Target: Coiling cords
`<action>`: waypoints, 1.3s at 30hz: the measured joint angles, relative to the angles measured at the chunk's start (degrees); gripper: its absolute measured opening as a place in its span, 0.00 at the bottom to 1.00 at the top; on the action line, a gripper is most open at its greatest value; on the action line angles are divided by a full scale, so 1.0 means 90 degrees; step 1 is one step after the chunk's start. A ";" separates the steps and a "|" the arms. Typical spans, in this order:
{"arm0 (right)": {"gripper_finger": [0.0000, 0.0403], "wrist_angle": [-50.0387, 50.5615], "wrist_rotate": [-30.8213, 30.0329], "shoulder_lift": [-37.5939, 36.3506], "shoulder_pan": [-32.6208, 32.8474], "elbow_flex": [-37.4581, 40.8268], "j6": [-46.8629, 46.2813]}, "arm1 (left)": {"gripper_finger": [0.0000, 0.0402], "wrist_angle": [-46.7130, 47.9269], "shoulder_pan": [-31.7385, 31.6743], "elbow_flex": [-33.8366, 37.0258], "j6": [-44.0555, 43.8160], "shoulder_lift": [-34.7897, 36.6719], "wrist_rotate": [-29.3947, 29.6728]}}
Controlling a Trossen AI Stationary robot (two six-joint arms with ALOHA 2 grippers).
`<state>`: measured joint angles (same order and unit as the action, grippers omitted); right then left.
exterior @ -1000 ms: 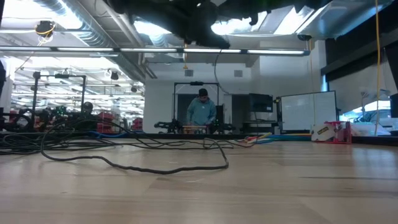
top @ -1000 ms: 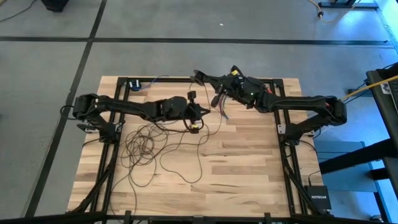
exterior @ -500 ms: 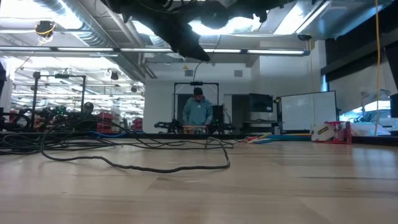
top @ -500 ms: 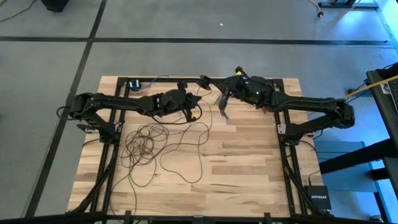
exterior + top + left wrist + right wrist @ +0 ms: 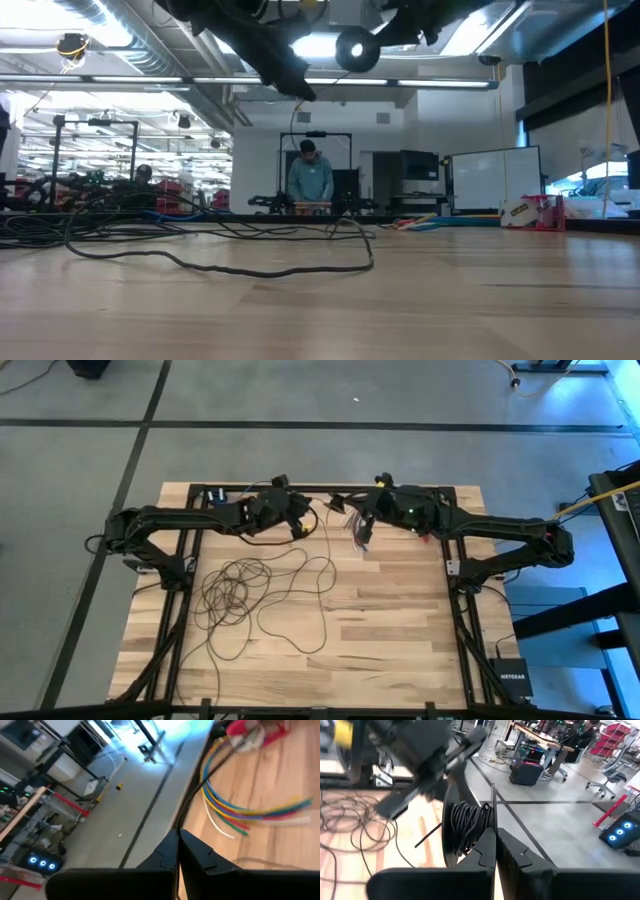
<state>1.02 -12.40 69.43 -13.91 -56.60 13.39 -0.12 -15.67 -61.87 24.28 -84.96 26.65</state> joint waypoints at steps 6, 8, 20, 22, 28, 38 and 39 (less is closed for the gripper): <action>0.02 0.0302 -0.0188 0.0033 0.0000 0.0000 0.0211 | 0.00 -0.0416 0.0116 0.0000 -0.0373 0.0320 -0.0052; 0.02 0.0349 -0.0333 0.0107 0.0000 0.0000 0.0225 | 0.00 -0.0558 0.0188 -0.0002 -0.0518 0.0436 -0.0223; 0.02 0.0125 -0.0724 0.0627 0.0002 0.0002 0.0400 | 0.00 -0.0999 0.0600 -0.0002 -0.1277 0.0498 -0.0891; 0.02 -0.0017 -0.0729 0.0639 0.0002 0.0002 0.0398 | 0.00 -0.1112 0.0633 -0.0002 -0.1391 0.0474 -0.0933; 0.02 -0.0501 -0.0742 0.0644 0.0001 0.0005 0.0214 | 0.00 -0.1274 0.0669 -0.0002 -0.1859 0.0169 -0.1585; 0.02 -0.0899 -0.0714 0.0644 0.0002 0.0010 0.0147 | 0.00 -0.2612 0.0744 -0.0005 -0.1866 -0.0510 -0.1649; 0.02 -0.0916 -0.0714 0.0644 0.0002 0.0010 0.0138 | 0.00 -0.2711 0.0748 -0.0005 -0.1843 -0.0574 -0.1647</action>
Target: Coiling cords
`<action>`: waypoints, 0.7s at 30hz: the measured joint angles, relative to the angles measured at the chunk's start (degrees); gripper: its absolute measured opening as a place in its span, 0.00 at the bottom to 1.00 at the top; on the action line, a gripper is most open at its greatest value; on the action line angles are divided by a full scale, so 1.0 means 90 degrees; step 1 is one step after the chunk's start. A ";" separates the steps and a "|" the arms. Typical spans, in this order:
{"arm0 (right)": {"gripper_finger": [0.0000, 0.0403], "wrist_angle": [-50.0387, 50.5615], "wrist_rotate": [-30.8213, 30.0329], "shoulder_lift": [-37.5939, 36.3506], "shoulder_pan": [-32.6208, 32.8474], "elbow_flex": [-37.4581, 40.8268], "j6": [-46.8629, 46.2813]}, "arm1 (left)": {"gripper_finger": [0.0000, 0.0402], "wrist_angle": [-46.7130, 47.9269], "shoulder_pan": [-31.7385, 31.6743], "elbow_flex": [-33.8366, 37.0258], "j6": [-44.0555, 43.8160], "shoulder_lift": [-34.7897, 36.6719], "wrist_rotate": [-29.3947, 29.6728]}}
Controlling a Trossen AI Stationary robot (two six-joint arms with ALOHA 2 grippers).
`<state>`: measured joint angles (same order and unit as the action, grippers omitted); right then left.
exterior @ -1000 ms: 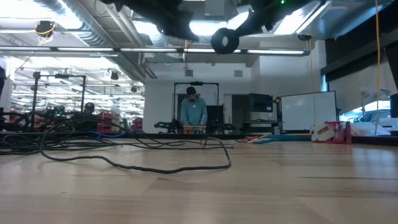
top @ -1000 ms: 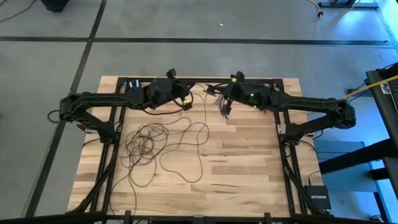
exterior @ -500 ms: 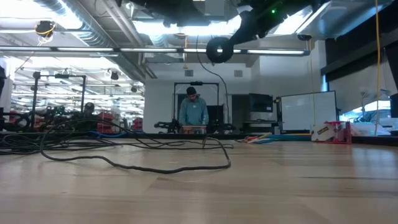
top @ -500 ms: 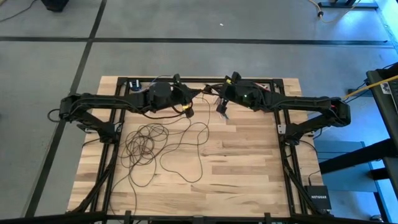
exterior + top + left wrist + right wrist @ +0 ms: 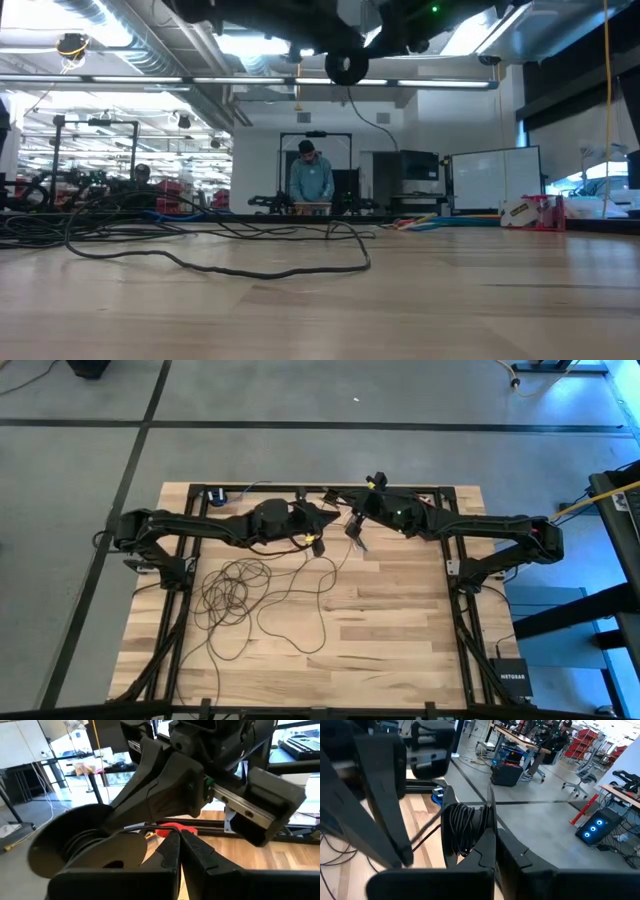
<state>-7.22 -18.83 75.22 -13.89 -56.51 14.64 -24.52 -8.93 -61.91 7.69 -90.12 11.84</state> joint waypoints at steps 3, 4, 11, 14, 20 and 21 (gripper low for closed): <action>0.02 -0.0032 0.0075 0.0000 0.0000 0.0002 -0.0090 | 0.00 -0.0278 0.0002 -0.0002 0.0026 -0.0162 0.0002; 0.02 -0.0034 0.0132 0.0000 0.0000 0.0002 -0.0133 | 0.00 -0.0340 0.0000 -0.0002 0.0028 -0.0199 0.0002; 0.02 -0.0353 0.0222 0.0000 0.0000 0.0012 -0.0316 | 0.00 -0.0371 -0.0043 -0.0005 0.0142 -0.0437 0.0041; 0.02 -0.0466 0.0228 -0.0020 0.0002 0.0022 -0.0390 | 0.00 -0.0260 -0.0043 -0.0010 0.0171 -0.0464 0.0056; 0.02 -0.0581 0.0223 -0.0170 0.0000 0.0019 -0.0616 | 0.00 -0.0058 -0.0041 -0.0026 0.0335 -0.0459 0.0393; 0.02 -0.0532 0.0226 -0.0202 0.0000 0.0010 -0.0629 | 0.00 -0.0042 -0.0038 -0.0024 0.0350 -0.0459 0.0431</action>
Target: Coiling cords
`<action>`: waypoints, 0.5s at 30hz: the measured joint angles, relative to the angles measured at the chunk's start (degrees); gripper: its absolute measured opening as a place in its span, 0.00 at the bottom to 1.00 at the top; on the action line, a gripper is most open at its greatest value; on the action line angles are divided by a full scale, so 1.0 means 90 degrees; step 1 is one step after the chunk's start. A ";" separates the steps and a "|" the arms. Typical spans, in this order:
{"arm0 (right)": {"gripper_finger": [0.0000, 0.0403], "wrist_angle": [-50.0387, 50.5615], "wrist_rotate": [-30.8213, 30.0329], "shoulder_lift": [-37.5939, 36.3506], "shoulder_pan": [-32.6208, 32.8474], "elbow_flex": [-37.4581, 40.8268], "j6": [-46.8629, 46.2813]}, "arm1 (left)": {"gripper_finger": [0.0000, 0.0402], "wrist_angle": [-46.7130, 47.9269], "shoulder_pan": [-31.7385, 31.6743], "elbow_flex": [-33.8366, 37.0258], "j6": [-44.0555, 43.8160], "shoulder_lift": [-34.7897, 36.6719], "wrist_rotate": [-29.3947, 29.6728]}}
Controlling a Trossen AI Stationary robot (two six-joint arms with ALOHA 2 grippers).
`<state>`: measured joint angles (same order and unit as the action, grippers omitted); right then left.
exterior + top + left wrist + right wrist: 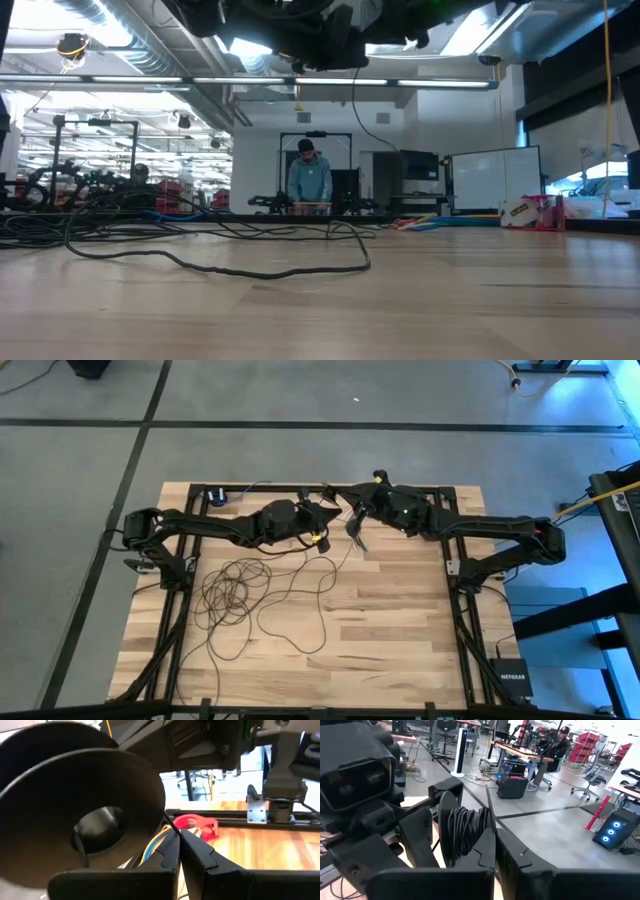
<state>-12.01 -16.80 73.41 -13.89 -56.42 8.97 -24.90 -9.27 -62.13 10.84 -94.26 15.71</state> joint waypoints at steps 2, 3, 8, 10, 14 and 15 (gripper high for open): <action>0.02 0.0078 0.0007 -0.0062 0.0000 -0.0041 -0.0002 | 0.00 -0.0006 0.0004 -0.0002 0.0009 0.0000 0.0021; 0.02 0.0117 0.0007 -0.0095 0.0000 -0.0060 -0.0006 | 0.00 -0.0016 0.0004 -0.0002 0.0009 0.0000 0.0023; 0.02 0.0152 0.0015 -0.0185 0.0000 -0.0073 -0.0019 | 0.00 -0.0079 0.0004 -0.0002 0.0070 0.0002 0.0023; 0.02 0.0177 0.0015 -0.0185 0.0000 -0.0075 -0.0022 | 0.00 -0.0059 0.0004 0.0005 0.0154 0.0000 0.0023; 0.02 0.0182 0.0012 -0.0187 0.0000 -0.0078 -0.0074 | 0.00 -0.0027 0.0004 0.0010 0.0362 -0.0002 0.0030; 0.02 0.0185 0.0013 -0.0187 0.0000 -0.0083 -0.0075 | 0.00 -0.0028 0.0004 0.0010 0.0373 -0.0004 0.0031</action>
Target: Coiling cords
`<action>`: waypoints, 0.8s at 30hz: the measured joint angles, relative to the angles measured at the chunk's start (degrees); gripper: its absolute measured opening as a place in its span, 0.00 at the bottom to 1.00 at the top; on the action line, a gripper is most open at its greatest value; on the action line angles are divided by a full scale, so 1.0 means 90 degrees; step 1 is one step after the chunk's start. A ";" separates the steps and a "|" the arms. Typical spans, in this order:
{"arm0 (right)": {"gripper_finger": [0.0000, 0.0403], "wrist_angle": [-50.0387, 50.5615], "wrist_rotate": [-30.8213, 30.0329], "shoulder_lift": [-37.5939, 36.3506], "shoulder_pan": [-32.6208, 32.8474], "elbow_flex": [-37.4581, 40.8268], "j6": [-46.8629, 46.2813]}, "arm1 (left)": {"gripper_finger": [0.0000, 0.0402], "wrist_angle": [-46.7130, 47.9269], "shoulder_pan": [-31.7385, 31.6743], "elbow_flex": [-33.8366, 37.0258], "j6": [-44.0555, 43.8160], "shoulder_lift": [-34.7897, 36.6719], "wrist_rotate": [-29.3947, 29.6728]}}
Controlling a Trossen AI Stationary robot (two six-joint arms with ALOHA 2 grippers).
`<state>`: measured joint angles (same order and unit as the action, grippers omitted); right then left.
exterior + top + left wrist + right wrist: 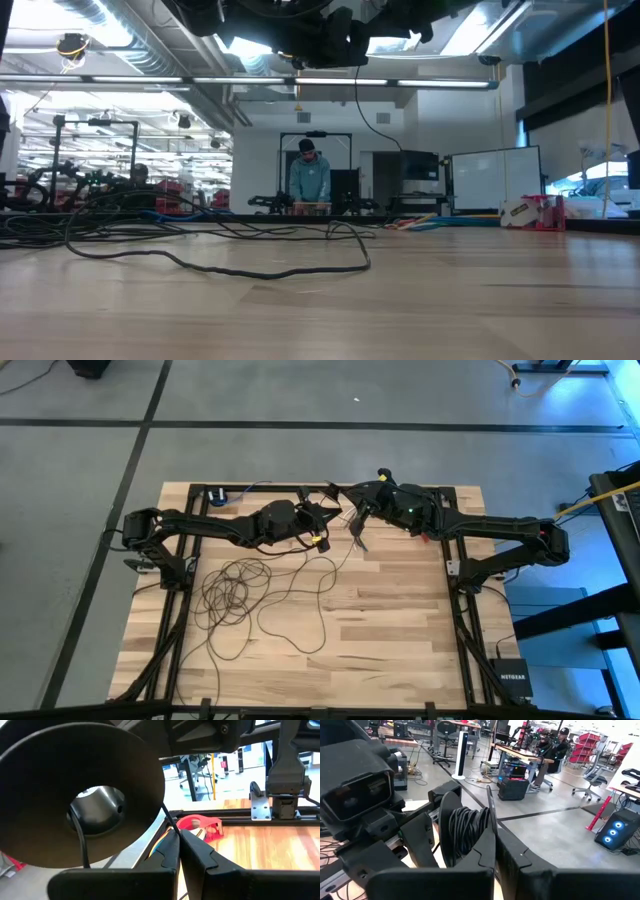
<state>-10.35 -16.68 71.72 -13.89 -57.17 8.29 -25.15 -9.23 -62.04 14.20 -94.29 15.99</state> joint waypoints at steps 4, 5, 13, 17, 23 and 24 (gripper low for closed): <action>0.02 0.0000 -0.0003 0.0000 0.0000 -0.0004 -0.0002 | 0.00 0.0003 0.0000 0.0005 0.0008 -0.0006 0.0005; 0.02 0.0002 -0.0003 -0.0002 0.0000 -0.0004 -0.0002 | 0.00 0.0012 0.0000 0.0007 0.0036 -0.0006 0.0007; 0.02 -0.0441 -0.0089 -0.0098 -0.0007 -0.0092 -0.0034 | 0.13 0.0569 0.0015 0.0073 0.0109 -0.0110 -0.0063; 0.02 -0.0318 -0.0053 -0.0053 -0.0005 -0.0037 -0.0015 | 0.21 0.0356 -0.0050 0.0025 -0.0061 -0.0011 -0.0032; 0.02 -0.0335 0.0028 -0.0063 -0.0005 -0.0055 -0.0007 | 0.24 0.0431 -0.0063 0.0039 -0.0142 -0.0038 0.0000; 0.02 -0.0297 0.0031 -0.0058 -0.0005 -0.0046 -0.0005 | 0.24 0.0415 -0.0060 0.0031 -0.0142 -0.0024 0.0001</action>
<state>-13.03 -16.40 71.20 -13.93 -57.58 8.25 -21.41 -9.78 -61.76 12.92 -94.51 16.00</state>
